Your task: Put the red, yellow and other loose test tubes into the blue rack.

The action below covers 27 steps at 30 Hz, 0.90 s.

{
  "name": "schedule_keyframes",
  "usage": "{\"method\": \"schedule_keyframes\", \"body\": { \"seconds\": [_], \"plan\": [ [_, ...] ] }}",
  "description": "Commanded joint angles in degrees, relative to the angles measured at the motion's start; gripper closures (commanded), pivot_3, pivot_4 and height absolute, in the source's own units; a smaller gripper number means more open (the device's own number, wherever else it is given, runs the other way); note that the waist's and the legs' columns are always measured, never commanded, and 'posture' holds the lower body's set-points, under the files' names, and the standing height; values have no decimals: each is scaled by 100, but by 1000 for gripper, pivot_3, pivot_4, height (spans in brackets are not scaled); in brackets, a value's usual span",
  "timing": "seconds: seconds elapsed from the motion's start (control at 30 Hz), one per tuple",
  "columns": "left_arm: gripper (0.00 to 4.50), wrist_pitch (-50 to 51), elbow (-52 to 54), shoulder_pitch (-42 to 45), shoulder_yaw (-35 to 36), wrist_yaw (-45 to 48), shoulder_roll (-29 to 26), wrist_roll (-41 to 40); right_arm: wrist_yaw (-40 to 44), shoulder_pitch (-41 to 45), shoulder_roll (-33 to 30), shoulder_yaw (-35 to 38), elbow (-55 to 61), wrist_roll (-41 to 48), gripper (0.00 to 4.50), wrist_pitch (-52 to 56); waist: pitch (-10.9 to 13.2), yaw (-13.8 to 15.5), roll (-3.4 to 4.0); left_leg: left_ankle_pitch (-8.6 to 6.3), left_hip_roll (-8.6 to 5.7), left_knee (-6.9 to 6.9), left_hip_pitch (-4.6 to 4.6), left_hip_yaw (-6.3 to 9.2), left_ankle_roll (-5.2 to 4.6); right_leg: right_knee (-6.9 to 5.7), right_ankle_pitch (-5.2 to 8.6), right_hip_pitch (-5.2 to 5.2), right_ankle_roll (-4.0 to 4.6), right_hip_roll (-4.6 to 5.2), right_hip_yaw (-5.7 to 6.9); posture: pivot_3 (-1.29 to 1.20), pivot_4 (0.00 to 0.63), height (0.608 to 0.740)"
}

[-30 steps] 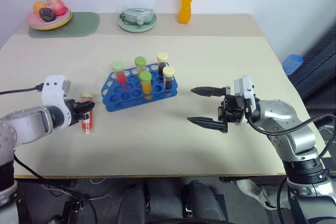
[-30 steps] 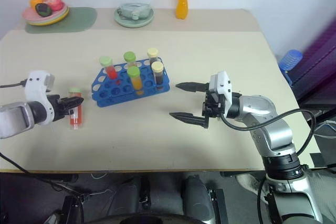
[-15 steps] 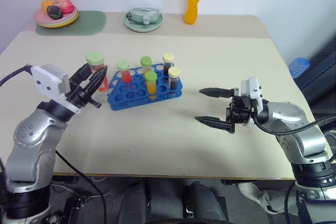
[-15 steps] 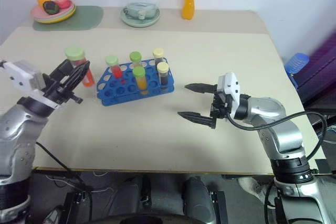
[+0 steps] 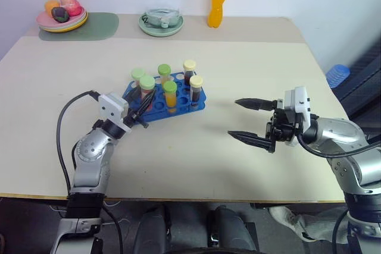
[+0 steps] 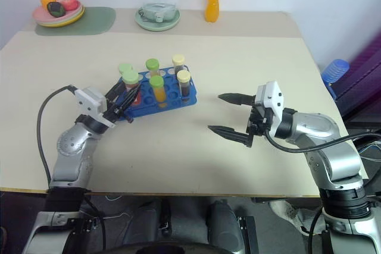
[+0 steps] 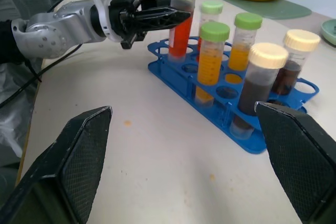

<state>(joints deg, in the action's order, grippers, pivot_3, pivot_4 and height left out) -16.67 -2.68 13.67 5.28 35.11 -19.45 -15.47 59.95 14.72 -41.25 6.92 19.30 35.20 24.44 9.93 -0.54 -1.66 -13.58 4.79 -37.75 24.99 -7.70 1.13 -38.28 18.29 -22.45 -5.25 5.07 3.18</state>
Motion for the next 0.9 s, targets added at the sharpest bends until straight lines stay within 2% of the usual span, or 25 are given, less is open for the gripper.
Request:
{"method": "schedule_keyframes", "body": {
  "seconds": [0.03,0.27,0.33,0.37,0.5,0.53,0.9],
  "plan": [
    [3699,-127,45,-157,-128,134,57,-3,-37,67,-92,208,215,151,0,10,0,3,0,-1,0,0,0,0,-1,1,0,1,0,0,0,0,150,740],
    [3699,-205,-102,-210,-131,29,147,100,-78,130,-9,126,175,105,0,-40,0,0,0,-2,0,-1,0,2,-3,1,0,2,0,0,1,0,150,740],
    [2666,54,-111,-195,-79,146,176,-177,-89,163,15,102,158,100,0,-47,0,0,0,-2,0,-2,0,1,-3,1,0,2,-1,0,1,0,150,740],
    [2336,62,-136,-180,-64,173,173,-203,-80,180,21,99,134,97,0,-56,0,0,0,-2,0,-2,0,1,-3,1,0,2,-1,0,1,0,150,740],
    [277,68,-168,-171,24,109,124,-107,-67,218,50,84,86,72,0,-76,0,-8,0,-2,1,-2,0,3,-3,0,0,2,-1,-2,2,0,150,740],
    [58,160,-149,-180,41,86,97,-112,-68,223,58,83,79,69,0,-82,0,-8,0,-2,1,-2,0,2,-3,0,0,2,-1,-1,2,0,150,740],
    [58,901,960,-790,345,-139,-419,-199,-14,-31,96,222,-144,-2,0,-275,0,-13,0,-2,3,-2,0,4,-3,0,0,2,-1,-1,1,0,150,740]
  ]
}}
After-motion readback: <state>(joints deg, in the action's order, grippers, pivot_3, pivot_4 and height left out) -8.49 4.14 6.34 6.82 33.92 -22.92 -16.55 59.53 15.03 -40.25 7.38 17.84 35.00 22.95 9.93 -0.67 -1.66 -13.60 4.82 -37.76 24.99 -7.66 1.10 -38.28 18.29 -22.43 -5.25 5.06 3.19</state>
